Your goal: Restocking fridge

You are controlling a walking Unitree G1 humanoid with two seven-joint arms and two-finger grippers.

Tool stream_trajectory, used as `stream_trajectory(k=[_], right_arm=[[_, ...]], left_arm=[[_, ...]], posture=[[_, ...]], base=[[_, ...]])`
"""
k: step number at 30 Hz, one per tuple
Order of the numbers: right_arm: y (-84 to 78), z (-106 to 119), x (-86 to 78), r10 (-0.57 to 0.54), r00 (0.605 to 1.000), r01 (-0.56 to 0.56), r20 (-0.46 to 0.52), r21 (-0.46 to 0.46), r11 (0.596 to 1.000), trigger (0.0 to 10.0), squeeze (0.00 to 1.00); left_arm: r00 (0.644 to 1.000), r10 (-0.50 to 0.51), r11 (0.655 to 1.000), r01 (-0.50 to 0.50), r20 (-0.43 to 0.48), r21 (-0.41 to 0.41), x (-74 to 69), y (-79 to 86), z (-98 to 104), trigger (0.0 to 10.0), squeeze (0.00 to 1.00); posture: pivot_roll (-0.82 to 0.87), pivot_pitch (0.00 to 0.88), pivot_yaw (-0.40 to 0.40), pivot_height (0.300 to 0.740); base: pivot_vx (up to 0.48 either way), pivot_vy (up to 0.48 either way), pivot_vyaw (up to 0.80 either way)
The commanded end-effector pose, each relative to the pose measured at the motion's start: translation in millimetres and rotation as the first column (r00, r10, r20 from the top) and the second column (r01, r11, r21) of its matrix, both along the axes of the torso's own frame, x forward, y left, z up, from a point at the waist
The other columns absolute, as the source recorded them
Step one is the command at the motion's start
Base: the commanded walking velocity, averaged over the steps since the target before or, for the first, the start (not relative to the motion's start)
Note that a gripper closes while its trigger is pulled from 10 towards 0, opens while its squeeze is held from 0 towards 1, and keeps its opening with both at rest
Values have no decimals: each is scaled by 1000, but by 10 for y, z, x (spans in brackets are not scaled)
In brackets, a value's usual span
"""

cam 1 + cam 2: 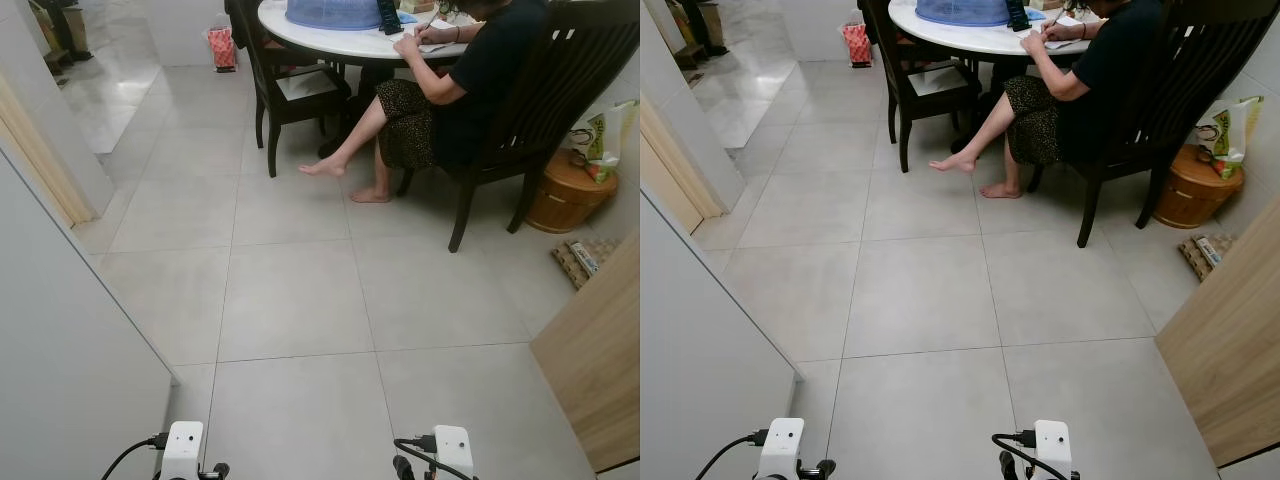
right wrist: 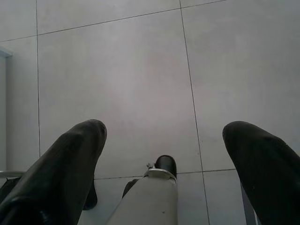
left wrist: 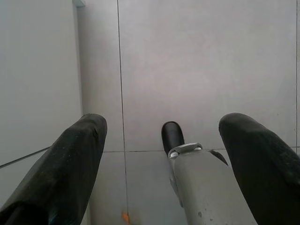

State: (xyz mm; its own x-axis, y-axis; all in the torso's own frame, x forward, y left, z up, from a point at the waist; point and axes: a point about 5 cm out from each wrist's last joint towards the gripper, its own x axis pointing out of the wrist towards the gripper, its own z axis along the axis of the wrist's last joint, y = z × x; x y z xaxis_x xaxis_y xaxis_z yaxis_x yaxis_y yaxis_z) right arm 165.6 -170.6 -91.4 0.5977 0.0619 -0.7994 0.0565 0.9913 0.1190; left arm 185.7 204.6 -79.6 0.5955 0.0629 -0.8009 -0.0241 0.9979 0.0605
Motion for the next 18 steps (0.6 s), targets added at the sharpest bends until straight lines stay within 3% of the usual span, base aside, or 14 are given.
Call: stream_trajectory(k=[1,18], right_arm=[[-823,484,638,-40,998,44,48,-79,996,10000,0],[-823,484,638,-40,998,44,48,-79,996,10000,0]], left_arm=[[994,-82,995,87,-69,59,-9,218,32,10000,0],[994,-82,995,87,-69,59,-9,218,32,10000,0]], posture=[[-77,0,-60,740],[-77,0,-60,740]], base=[[0,0,0],[0,0,0]])
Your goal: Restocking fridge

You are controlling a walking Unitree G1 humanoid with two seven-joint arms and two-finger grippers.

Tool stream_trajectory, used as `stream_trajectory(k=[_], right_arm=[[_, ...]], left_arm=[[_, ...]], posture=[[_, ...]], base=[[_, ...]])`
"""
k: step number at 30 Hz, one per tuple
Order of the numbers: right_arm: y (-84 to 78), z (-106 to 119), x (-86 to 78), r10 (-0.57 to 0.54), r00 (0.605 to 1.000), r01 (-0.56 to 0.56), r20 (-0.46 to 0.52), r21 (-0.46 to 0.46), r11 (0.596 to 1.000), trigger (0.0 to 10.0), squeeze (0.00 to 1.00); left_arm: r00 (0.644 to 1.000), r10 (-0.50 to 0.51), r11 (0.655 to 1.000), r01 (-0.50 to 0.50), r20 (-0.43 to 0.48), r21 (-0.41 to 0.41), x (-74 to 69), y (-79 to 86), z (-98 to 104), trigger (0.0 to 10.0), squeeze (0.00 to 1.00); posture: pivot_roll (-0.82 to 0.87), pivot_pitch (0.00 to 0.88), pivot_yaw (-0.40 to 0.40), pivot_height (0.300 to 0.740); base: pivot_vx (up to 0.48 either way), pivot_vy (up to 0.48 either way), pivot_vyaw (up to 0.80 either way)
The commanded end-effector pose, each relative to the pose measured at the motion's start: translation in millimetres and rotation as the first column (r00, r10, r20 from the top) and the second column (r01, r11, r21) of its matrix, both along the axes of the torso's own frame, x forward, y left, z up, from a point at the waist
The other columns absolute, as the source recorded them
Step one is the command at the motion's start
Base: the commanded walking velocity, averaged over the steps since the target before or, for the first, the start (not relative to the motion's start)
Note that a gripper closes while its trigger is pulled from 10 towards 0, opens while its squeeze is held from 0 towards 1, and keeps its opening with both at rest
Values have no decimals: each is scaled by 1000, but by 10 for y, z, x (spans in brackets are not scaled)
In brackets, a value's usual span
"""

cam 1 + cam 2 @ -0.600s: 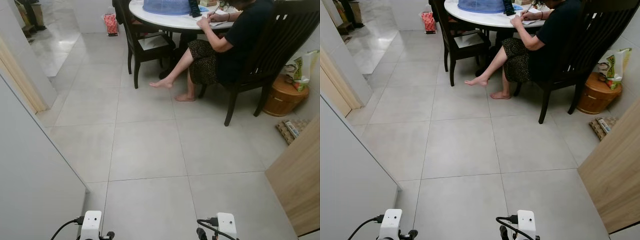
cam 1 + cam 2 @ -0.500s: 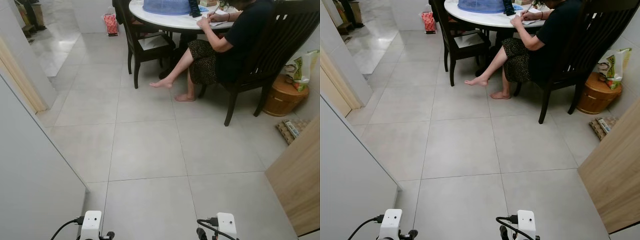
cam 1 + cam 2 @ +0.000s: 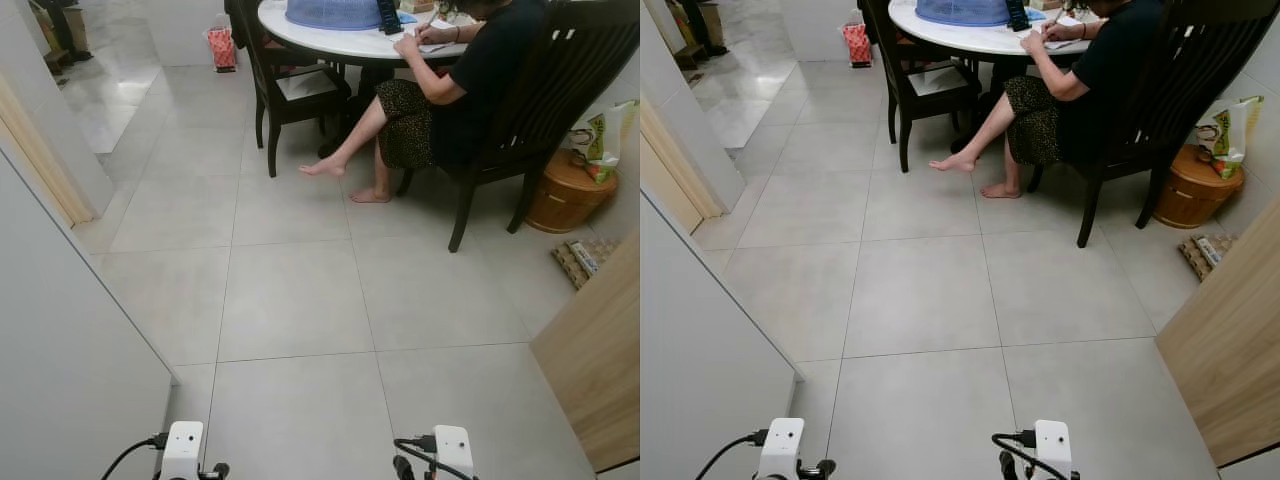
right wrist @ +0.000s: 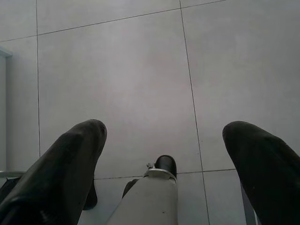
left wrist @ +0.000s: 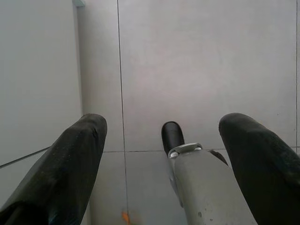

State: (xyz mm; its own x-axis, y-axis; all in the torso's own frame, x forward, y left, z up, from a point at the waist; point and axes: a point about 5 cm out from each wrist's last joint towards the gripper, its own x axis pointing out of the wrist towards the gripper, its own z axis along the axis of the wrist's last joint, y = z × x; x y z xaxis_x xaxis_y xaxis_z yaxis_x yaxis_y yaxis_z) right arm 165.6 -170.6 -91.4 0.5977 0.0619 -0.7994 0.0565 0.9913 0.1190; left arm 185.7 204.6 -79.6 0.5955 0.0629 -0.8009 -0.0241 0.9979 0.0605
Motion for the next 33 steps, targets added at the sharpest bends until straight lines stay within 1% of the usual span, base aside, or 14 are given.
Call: stream_trajectory(k=[1,5,9,17,19,23,25,26,27,28,30,31,32,33], right_arm=[[-823,484,638,-40,998,44,48,-79,996,10000,0],[-825,484,638,-39,998,42,45,-82,996,10000,0],[-835,506,668,-54,997,58,49,-83,995,10000,0],[-846,535,706,-56,997,59,46,-74,996,10000,0],[-850,541,713,-67,996,70,55,-69,995,10000,0],[-846,545,721,-103,992,107,74,-49,993,10000,0],[-839,556,737,-153,982,156,112,-14,988,10000,0],[-839,556,737,-153,982,156,112,-14,988,10000,0],[-835,573,757,-199,968,199,154,19,980,10000,0],[-835,582,766,-214,962,213,172,27,977,10000,0],[-829,592,778,-225,956,221,190,42,974,10000,0],[-823,606,793,-214,954,209,211,45,977,10000,0],[-823,606,793,-214,954,209,211,45,977,10000,0],[-815,614,802,-213,951,207,225,51,977,10000,0]], left_arm=[[994,-82,995,87,-69,59,-9,218,32,10000,0],[994,-83,994,87,-69,60,-6,219,33,10000,0],[992,-112,991,116,-66,60,40,221,58,10000,0],[996,-87,994,89,-22,66,93,227,90,10000,0],[998,-67,996,66,17,51,109,220,104,10000,0],[997,-63,997,61,49,39,127,215,120,10000,0],[996,-56,998,54,70,28,137,213,130,10000,0],[996,-56,998,54,70,28,137,213,130,10000,0],[993,-54,998,52,107,24,157,213,152,10000,0],[991,-49,999,47,125,22,165,215,162,10000,0],[986,-29,1000,27,164,15,179,221,182,10000,0],[979,-7,1000,9,203,-4,191,220,202,10000,0],[979,-7,1000,9,203,-4,191,220,202,10000,0],[974,-15,1000,19,227,-16,203,216,219,10000,0]], posture=[[-77,0,-60,740],[-78,0,-61,740],[-84,0,-61,740],[-73,0,-68,740],[-73,0,-69,740],[-77,0,-65,740],[-74,0,-61,740],[-74,0,-61,740],[-73,0,-57,740],[-73,0,-57,740],[-80,0,-53,740],[-82,0,-52,740],[-82,0,-52,740],[-82,0,-47,740]], base=[[0,0,0],[0,0,0],[0,0,0],[0,0,0],[0,0,0],[0,0,0],[0,0,0],[0,0,0],[0,0,0],[0,0,0],[0,0,0],[0,0,0],[0,0,0],[0,0,0]])
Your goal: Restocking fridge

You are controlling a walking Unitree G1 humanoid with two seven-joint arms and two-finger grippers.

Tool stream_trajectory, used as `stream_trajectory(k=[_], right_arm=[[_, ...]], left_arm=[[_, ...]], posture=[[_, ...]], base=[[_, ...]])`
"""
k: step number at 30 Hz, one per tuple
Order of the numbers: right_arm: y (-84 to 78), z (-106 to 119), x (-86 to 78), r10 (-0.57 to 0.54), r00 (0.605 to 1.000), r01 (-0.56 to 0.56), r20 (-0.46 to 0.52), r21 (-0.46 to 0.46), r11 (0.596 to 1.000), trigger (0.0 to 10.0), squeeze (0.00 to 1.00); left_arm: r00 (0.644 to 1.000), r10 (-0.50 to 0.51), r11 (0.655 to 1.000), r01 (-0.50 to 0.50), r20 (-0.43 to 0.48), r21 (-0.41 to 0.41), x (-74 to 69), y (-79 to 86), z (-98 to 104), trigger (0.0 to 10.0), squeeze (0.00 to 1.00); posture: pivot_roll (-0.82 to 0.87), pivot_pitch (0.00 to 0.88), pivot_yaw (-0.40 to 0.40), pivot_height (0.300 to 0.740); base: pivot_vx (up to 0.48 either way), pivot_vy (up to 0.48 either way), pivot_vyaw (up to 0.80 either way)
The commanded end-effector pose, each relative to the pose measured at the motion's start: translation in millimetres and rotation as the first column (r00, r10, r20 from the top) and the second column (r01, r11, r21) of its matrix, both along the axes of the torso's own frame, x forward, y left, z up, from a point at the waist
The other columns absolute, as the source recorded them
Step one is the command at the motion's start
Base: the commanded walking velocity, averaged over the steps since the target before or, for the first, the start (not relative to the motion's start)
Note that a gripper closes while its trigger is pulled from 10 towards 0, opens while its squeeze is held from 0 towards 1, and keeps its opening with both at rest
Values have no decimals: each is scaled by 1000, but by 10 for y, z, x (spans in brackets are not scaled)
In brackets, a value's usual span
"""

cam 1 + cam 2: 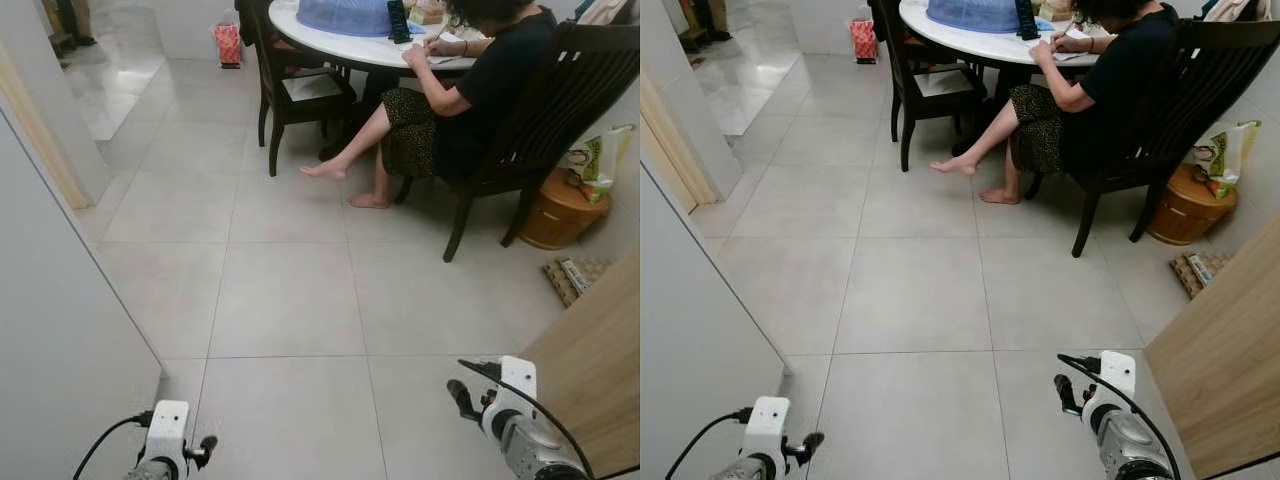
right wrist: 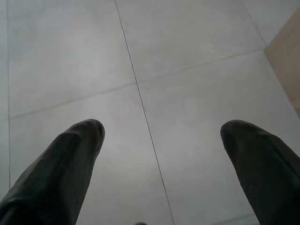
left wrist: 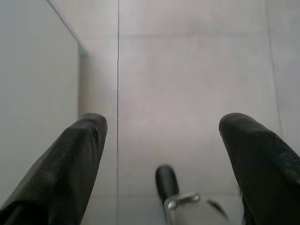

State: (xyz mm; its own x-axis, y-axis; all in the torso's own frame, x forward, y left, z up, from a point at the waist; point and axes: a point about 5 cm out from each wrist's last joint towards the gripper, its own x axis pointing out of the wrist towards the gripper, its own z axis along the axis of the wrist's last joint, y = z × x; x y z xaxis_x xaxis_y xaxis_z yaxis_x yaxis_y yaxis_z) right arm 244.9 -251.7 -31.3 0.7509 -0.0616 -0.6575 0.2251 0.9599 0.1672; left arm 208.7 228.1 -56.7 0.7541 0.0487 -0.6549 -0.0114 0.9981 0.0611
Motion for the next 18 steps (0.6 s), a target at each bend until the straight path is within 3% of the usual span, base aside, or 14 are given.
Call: stream_trajectory(k=[1,8,10,12,14,16,17,18], right_arm=[[3,19,16,-13,999,13,39,13,1000,10000,0],[38,14,18,19,999,-18,47,-22,1000,10000,0],[36,12,24,161,986,-164,-34,-210,964,10000,0],[34,5,22,195,978,-208,-72,-270,940,10000,0],[39,-18,2,165,982,-183,-88,-263,947,10000,0],[46,-46,-28,37,998,-49,-60,-211,976,10000,0],[60,-36,-25,-69,997,71,19,-135,988,10000,0],[60,-36,-25,-69,997,71,19,-135,988,10000,0]], left_arm=[[999,-18,1000,18,26,-20,-15,-19,3,10000,0],[998,-49,999,50,50,-19,-28,26,25,10000,0],[998,-56,998,56,27,-15,-70,93,15,10000,0],[999,-49,999,49,13,-17,-93,123,6,10000,0],[999,-37,999,37,5,-20,-110,153,2,10000,0],[1000,0,1000,0,12,-26,-124,191,6,10000,0],[999,42,998,-41,16,-42,-136,207,1,10000,0],[999,42,998,-41,16,-42,-136,207,1,10000,0]], posture=[[-86,0,-41,740],[-110,0,0,740],[-134,0,29,740],[-143,0,46,740],[-145,0,57,740],[-149,0,73,740],[-147,0,76,740],[-147,0,76,740]], base=[[0,0,0],[0,0,0],[0,0,0],[0,0,0],[0,0,0],[0,0,0],[0,0,0],[0,0,0]])
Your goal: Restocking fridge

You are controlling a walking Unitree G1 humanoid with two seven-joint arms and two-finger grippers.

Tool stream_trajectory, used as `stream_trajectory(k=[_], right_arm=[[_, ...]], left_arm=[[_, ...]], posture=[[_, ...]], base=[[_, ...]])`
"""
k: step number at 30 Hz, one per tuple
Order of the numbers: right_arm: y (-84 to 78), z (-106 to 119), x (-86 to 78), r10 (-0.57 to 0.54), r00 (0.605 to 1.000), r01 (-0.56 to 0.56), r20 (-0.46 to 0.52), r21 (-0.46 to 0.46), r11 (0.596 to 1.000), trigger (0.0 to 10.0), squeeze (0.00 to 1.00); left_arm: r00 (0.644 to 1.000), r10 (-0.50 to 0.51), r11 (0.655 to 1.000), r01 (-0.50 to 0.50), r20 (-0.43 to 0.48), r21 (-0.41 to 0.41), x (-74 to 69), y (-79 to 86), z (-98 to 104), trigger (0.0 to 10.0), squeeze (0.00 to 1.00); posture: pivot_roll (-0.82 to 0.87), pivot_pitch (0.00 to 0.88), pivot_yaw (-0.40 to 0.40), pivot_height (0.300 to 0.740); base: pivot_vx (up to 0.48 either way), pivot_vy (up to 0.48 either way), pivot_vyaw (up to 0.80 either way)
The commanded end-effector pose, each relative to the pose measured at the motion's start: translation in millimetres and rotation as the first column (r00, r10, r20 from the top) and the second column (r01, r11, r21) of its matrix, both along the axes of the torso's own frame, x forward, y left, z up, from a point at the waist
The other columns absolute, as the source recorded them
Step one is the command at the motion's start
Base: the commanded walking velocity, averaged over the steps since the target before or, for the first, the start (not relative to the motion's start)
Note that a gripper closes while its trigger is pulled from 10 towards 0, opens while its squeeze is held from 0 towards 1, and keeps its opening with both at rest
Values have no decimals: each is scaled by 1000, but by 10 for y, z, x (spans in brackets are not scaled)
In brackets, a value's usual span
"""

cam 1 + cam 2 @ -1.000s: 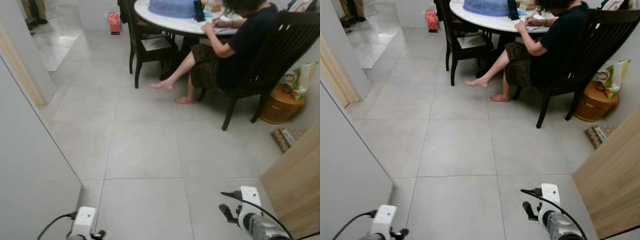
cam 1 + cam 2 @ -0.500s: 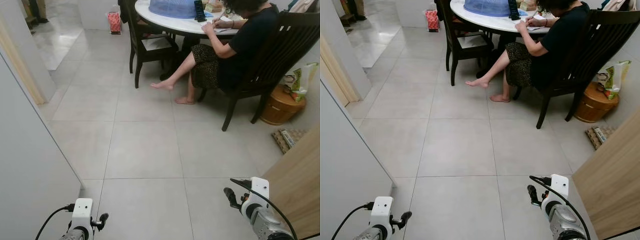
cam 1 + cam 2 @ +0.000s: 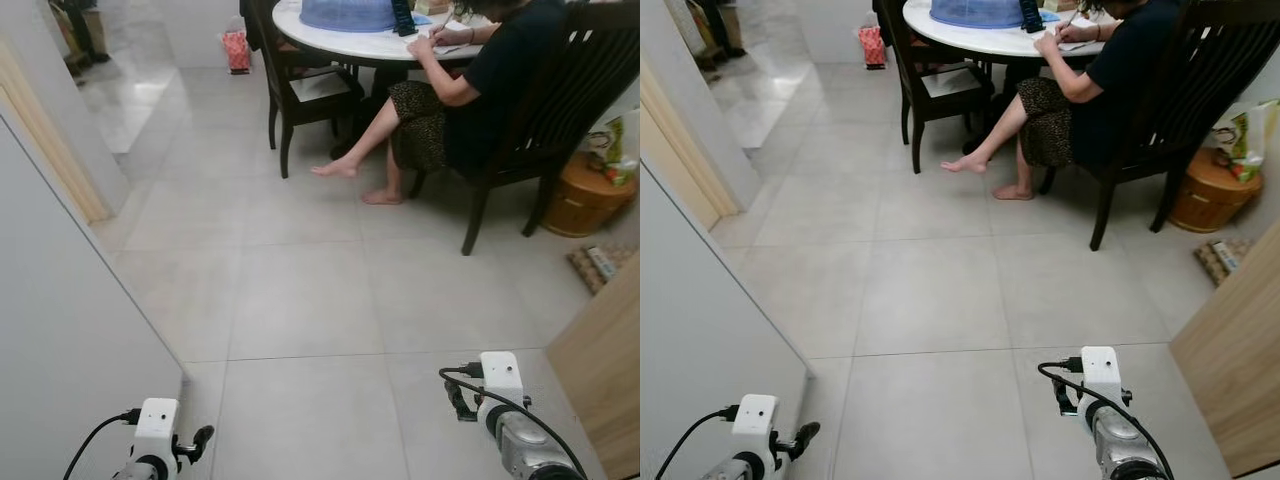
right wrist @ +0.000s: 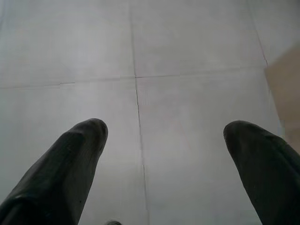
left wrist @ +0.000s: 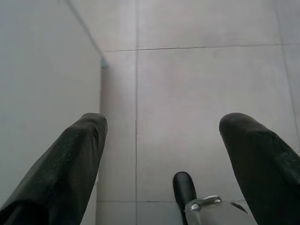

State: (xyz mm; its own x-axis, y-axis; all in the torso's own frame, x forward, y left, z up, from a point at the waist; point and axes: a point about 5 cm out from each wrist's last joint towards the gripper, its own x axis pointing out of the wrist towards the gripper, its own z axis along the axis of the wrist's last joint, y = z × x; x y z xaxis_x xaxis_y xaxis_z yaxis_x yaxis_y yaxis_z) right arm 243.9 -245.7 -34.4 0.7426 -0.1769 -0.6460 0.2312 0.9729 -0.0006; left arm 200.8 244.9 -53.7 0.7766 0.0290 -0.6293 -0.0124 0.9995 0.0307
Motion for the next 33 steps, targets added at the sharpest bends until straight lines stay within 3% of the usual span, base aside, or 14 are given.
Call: stream_trajectory(k=[1,2,4,5,6,7,13,14,15,17,21,26,28,33], right_arm=[[2,20,-1,-114,990,109,89,60,992,10000,0],[158,102,120,-95,978,91,184,26,995,10000,0],[244,147,183,-79,972,80,223,6,997,10000,0],[277,330,349,-42,945,68,325,-66,996,10000,0],[277,330,349,-42,945,68,325,-66,996,10000,0],[244,522,494,-19,911,74,412,-118,990,10000,0],[219,951,764,54,814,81,578,-205,975,10000,0],[264,1132,862,109,764,68,636,-247,967,10000,0],[264,1132,862,109,764,68,636,-247,967,10000,0],[355,1349,959,169,689,52,705,-280,959,10000,0],[512,1583,1036,249,590,28,768,-328,944,10000,0],[616,1623,1028,295,558,17,776,-367,930,10000,0],[672,1617,956,289,532,23,796,-355,935,10000,0],[635,1581,817,259,527,51,810,-334,941,10000,0]], left_arm=[[999,50,999,-51,-18,-15,-58,46,-27,10000,0],[999,38,999,-39,-16,-8,-51,45,-22,10000,0],[999,35,999,-36,-15,-6,-48,40,-21,10000,0],[999,44,999,-44,-8,-8,-43,34,-19,10000,0],[999,44,999,-44,-8,-8,-43,34,-19,10000,0],[998,57,998,-57,0,-14,-40,27,-18,10000,0],[998,69,997,-69,7,-21,-43,9,-23,10000,0],[998,70,997,-70,4,-21,-47,5,-28,10000,0],[998,70,997,-70,4,-21,-47,5,-28,10000,0],[997,72,997,-72,2,-22,-52,1,-32,10000,0],[996,87,996,-87,3,-20,-67,-4,-42,10000,0],[995,96,995,-96,-3,-19,-107,-9,-63,10000,0],[996,89,996,-89,-20,-15,-186,-29,-106,10000,0],[995,72,997,-73,-68,-11,-394,-74,-209,10000,0]], posture=[[-148,0,76,740],[-147,0,72,740],[-136,0,64,740],[-126,0,56,740],[-126,0,56,740],[-124,0,48,740],[-125,0,36,740],[-129,0,34,740],[-129,0,34,740],[-130,0,30,740],[-144,0,21,740],[-170,0,24,740],[-176,0,24,740],[-202,0,26,740]], base=[[0,0,0],[0,0,0],[0,0,0],[0,0,0],[0,0,0],[0,0,0],[0,0,0],[0,0,0],[0,0,0],[0,0,0],[0,0,0],[0,0,0],[0,0,0],[0,0,0]])
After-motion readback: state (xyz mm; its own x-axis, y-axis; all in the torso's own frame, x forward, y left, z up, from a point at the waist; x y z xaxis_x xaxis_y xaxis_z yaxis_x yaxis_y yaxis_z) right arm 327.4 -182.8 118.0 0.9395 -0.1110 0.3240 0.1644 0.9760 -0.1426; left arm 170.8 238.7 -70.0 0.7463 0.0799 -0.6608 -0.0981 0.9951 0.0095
